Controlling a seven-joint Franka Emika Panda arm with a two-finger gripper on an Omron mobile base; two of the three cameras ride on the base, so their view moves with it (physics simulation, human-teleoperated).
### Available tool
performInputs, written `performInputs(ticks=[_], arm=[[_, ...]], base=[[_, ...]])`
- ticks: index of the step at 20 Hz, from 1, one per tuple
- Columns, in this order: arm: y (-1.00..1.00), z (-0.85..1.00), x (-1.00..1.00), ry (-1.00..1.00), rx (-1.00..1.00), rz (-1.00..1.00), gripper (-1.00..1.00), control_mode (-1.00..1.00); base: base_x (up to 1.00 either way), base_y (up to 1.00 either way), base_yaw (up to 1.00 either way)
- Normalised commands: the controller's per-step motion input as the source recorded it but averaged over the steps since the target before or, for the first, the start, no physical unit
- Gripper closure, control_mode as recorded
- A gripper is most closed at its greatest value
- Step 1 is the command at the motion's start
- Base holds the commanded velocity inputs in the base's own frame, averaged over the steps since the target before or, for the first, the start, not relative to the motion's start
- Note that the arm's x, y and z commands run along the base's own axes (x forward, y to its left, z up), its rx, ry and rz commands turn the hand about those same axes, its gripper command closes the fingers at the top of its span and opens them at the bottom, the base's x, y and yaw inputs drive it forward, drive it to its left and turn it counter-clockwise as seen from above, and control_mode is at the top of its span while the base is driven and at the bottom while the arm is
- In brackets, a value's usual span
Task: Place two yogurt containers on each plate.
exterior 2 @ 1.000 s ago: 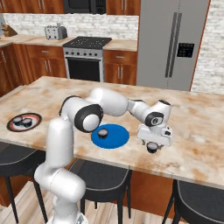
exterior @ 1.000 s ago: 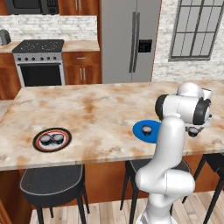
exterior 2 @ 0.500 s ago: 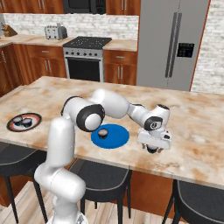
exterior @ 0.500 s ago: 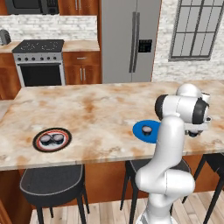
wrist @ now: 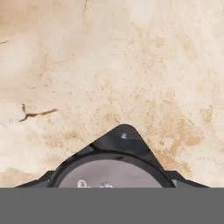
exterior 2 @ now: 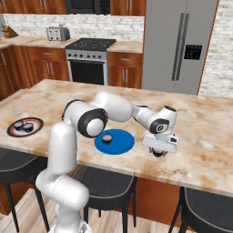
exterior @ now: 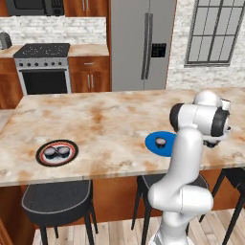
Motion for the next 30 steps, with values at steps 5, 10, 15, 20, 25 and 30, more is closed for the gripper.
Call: performInputs(ticks=[5, 10, 15, 20, 25, 30], arm=[[0.71, 0.47, 0.0, -0.14, 0.08, 0.23, 1.0, -1.0], [1.0, 0.1, -0.17, -0.11, 0.01, 0.41, 1.0, -1.0], [0.94, 0.24, 0.07, -0.14, 0.0, 0.29, 1.0, -1.0], [0.38, -0.07, 0.08, -0.01, -0.09, 0.05, 1.0, -1.0], [0.14, -0.29, 0.26, 0.03, -0.08, 0.0, 1.0, -1.0], [0.01, -0.16, 0.15, 0.06, -0.06, 0.0, 1.0, -1.0]], base=[[0.0, 0.0, 0.0], [0.0, 0.0, 0.0], [0.0, 0.0, 0.0], [0.0, 0.0, 0.0], [0.0, 0.0, 0.0], [0.0, 0.0, 0.0]])
